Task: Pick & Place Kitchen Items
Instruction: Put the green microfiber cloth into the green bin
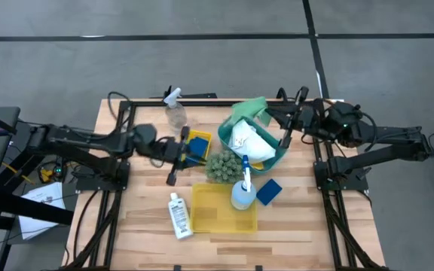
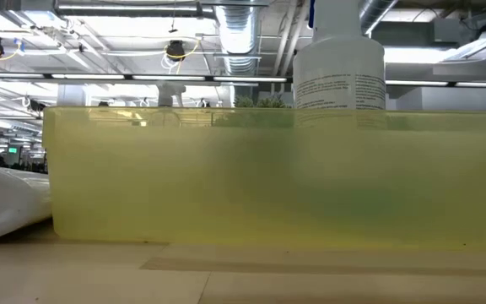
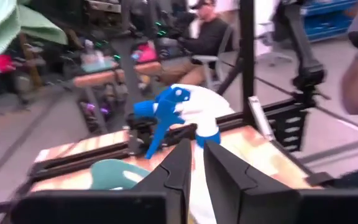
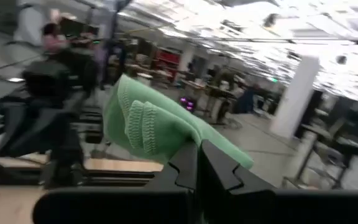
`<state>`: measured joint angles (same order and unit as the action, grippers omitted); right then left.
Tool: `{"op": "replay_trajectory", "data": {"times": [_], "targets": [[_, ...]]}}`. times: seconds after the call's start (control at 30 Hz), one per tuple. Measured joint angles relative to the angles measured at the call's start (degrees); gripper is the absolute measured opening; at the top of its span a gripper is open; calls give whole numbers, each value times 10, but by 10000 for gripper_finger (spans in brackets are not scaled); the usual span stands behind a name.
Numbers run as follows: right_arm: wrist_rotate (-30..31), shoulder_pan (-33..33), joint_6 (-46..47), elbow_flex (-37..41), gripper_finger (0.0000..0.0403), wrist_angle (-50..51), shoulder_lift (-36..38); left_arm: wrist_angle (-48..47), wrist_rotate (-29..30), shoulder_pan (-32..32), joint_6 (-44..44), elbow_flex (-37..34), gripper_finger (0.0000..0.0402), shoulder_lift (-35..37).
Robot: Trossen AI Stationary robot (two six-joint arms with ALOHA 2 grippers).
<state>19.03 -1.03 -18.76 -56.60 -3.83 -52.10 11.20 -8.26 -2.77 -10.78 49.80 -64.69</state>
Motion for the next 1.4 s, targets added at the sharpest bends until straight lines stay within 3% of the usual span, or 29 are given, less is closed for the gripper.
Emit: {"op": "replay_trajectory", "data": {"times": [0.2,0.33,0.47,0.7,0.8,1.07,1.4], "targets": [[51,-1,56,3,0,86,25,162,105,-95,-75,-124,35,61],[84,-3,103,3,0,143,27,306,177,-112,-115,-193,34,66],[113,-3,141,4,0,190,27,377,203,-103,-99,-237,34,59],[183,-27,182,57,0,197,38,415,205,-105,-53,-263,34,32],[182,-58,200,96,0,170,48,423,206,-105,-49,-263,34,23],[90,-141,238,131,0,118,35,434,206,-105,-50,-262,34,19],[52,-106,288,213,0,41,-31,431,206,-105,-50,-262,34,19]]}}
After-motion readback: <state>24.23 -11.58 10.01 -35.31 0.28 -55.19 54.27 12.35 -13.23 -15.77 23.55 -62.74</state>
